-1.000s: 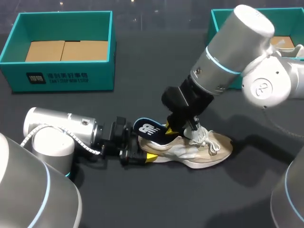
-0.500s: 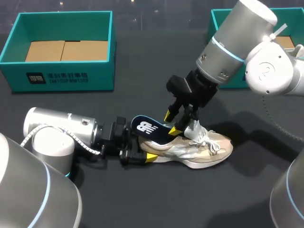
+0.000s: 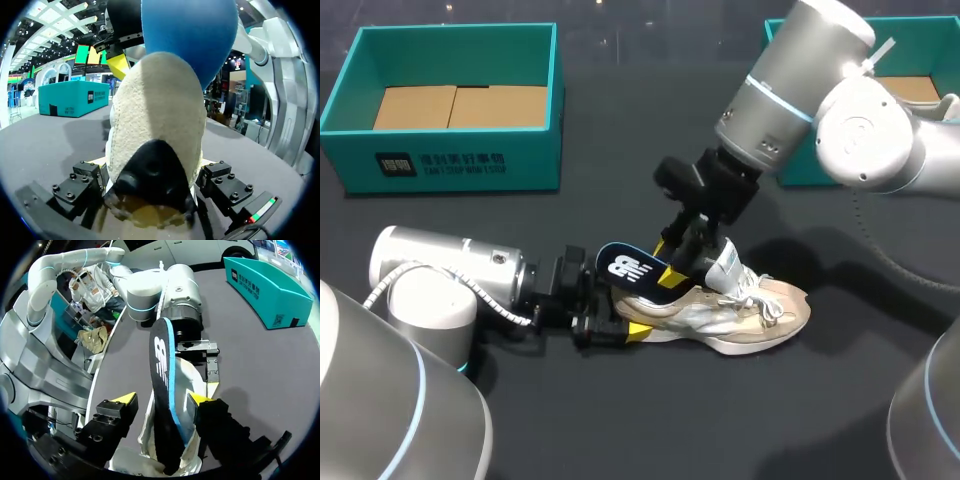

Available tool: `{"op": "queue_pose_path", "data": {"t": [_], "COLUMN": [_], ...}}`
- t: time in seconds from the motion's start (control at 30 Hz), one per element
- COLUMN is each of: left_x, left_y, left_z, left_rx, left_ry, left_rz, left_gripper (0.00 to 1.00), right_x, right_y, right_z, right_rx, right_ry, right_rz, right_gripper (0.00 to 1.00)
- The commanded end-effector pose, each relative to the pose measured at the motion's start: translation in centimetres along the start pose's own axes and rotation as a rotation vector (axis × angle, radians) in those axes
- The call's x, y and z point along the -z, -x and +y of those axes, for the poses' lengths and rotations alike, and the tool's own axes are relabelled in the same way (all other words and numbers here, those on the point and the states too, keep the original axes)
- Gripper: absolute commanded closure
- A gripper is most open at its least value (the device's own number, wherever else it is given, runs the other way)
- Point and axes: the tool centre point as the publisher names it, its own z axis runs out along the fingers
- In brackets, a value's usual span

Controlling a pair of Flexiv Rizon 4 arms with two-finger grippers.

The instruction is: Take the shoe out of the shoebox, open the shoe tongue, remove and reinsert the insole, then place the shoe into the shoebox

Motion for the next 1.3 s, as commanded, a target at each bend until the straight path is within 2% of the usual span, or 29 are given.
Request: {"op": "queue_pose_path", "data": {"t": [0.03, 0.27, 0.3, 0.33, 0.7, 0.8, 0.83, 1.27, 1.3], "left_x": [0.1, 0.1, 0.1, 0.1, 0.1, 0.1, 0.1, 0.1, 0.1], "left_y": [0.0, 0.0, 0.0, 0.0, 0.0, 0.0, 0.0, 0.0, 0.0], "left_z": [0.3, 0.3, 0.3, 0.3, 0.3, 0.3, 0.3, 0.3, 0.3], "left_rx": [0.000, 0.000, 0.000, 0.000, 0.000, 0.000, 0.000, 0.000, 0.000], "left_ry": [0.001, 0.001, 0.001, 0.001, 0.001, 0.001, 0.001, 0.001, 0.001], "left_rz": [-0.002, -0.002, -0.002, -0.002, -0.002, -0.002, -0.002, -0.002, -0.002], "left_gripper": [1.00, 1.00, 1.00, 1.00, 1.00, 1.00, 1.00, 1.00, 1.00], "right_x": [-1.0, -2.0, -2.1, -2.2, -1.6, -0.8, -0.4, -0.4, -1.2], "right_y": [0.2, -0.4, -0.4, -0.5, -0.9, -1.7, -2.1, -2.1, -2.1], "right_z": [0.0, -0.1, -0.1, -0.1, 2.2, 4.1, 4.9, 4.9, 5.8], "right_rx": [-0.025, -0.070, -0.072, -0.076, -0.023, 0.038, 0.057, 0.057, 0.063], "right_ry": [0.019, 0.048, 0.050, 0.049, 0.036, 0.041, 0.002, 0.002, 0.062], "right_rz": [0.018, 0.044, 0.045, 0.044, -0.009, -0.044, -0.070, -0.070, -0.076], "right_gripper": [0.43, 0.58, 0.68, 1.00, 1.00, 1.00, 1.00, 1.00, 1.00]}}
